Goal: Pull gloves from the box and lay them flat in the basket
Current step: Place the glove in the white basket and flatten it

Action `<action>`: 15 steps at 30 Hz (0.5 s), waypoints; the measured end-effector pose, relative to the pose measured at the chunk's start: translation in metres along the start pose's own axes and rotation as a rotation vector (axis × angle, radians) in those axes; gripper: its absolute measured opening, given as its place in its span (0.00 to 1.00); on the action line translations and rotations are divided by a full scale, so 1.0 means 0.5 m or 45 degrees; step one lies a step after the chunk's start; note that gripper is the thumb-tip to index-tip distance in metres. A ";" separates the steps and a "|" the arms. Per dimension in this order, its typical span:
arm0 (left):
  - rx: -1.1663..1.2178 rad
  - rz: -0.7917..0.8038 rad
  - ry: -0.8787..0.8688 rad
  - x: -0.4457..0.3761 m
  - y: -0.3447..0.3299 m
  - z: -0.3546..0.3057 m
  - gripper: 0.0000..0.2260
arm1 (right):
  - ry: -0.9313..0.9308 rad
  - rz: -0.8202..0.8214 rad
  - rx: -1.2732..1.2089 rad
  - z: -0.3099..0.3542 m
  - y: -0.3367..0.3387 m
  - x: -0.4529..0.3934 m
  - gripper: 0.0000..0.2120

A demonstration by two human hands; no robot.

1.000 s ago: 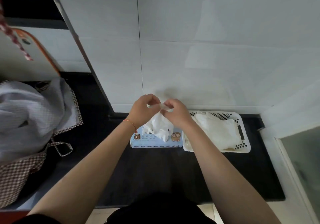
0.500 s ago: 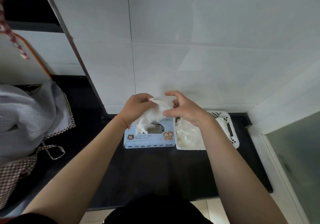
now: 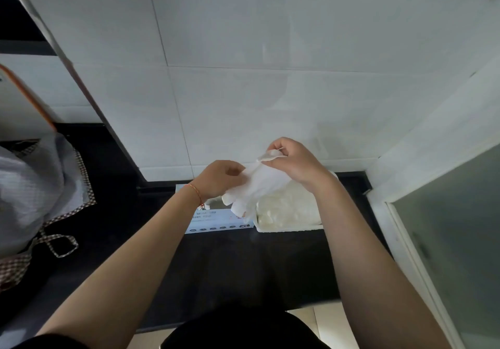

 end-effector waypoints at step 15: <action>0.228 -0.025 0.069 -0.055 -0.076 -0.056 0.08 | -0.089 -0.194 -0.162 -0.085 0.155 0.024 0.13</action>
Point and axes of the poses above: each hand's wrist, its own x-axis away from the middle knuckle, its own y-axis out of the back of the hand, z = x × y, the point moved 7 cm from there along -x, towards the middle knuckle, and after that the axes turned 6 degrees about y, right-handed, at the moved point
